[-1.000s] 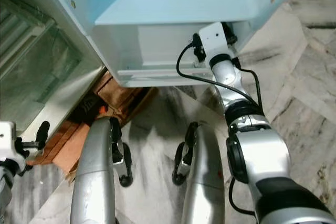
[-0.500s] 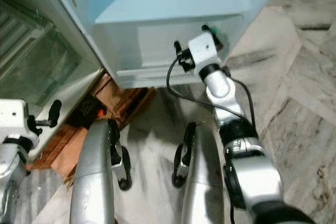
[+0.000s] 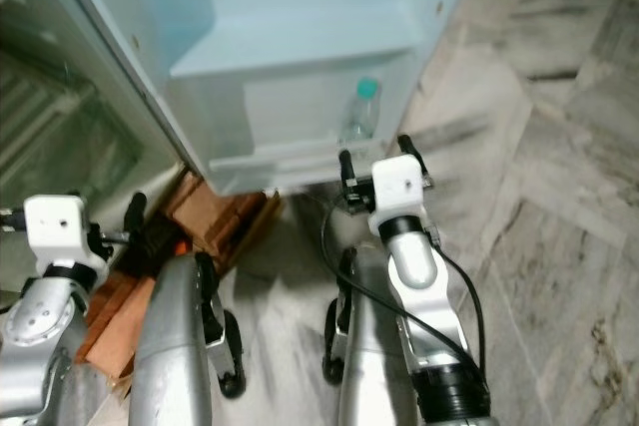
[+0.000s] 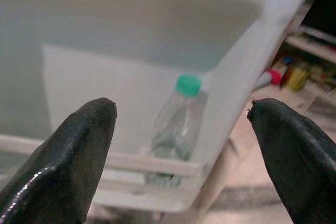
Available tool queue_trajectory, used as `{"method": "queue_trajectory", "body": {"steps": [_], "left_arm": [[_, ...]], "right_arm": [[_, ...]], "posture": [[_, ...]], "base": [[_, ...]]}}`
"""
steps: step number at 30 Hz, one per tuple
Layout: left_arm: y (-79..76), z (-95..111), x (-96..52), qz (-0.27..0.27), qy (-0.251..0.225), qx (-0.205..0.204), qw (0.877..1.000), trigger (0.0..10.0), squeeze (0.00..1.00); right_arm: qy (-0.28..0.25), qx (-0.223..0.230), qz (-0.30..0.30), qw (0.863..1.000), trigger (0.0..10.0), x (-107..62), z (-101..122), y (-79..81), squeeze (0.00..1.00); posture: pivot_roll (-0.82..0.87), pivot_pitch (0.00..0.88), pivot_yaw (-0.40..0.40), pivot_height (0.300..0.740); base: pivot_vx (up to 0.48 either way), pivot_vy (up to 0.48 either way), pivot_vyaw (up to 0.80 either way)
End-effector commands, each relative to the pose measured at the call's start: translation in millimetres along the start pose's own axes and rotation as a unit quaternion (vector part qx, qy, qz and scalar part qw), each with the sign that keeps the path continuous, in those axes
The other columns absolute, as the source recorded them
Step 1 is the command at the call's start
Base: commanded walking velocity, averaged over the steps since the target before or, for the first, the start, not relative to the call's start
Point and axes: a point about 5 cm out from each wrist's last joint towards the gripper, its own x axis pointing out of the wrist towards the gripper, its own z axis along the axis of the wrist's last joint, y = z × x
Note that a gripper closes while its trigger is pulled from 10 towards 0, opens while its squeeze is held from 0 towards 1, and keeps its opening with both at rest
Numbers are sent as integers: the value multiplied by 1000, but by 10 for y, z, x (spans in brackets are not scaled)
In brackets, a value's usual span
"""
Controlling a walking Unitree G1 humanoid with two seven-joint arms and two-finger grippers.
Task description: Restocking fridge
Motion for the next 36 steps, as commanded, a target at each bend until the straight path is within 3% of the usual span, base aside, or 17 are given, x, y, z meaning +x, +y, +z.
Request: {"method": "queue_trajectory", "body": {"steps": [1,5,11,19,21,27,29,33,36], "left_arm": [[-22,-62,-3,1,8,6,1000,10000,0],[-64,-66,117,12,-5,17,1000,10000,0],[-60,-34,234,23,-24,20,999,10000,0],[-203,63,417,-2,-34,31,999,10000,0],[-154,-78,359,5,-16,33,999,10000,0],[-90,-204,252,22,2,29,999,10000,0],[-93,-337,109,12,27,15,999,10000,0],[-46,-507,-44,11,52,21,998,10000,0],[-23,-466,6,14,40,22,999,10000,0]], "right_arm": [[2,3,0,1000,10000,-44,-28,-38,0],[27,10,-11,1000,10000,11,-161,-107,0],[19,8,-12,1000,10000,136,-106,-108,0],[8,-11,-18,1000,10000,290,-80,-124,0],[33,-6,-36,999,10000,185,-214,-178,0],[78,15,-65,995,10000,8,-416,-276,0],[103,19,-75,992,10000,-158,-530,-310,0],[133,30,-88,987,10000,-344,-656,-290,0],[131,32,-81,988,10000,-330,-644,-233,0]], "posture": [[90,80,-16,552],[95,37,-37,572],[94,4,-39,605],[102,0,-33,654],[98,0,-30,673],[97,2,-43,702],[93,0,-59,722],[83,0,-58,740],[84,0,-55,740]], "base": [[0,0,0],[0,0,0],[0,0,0],[0,0,0],[0,0,0],[0,0,0],[0,0,0],[0,0,0],[0,0,0]]}}
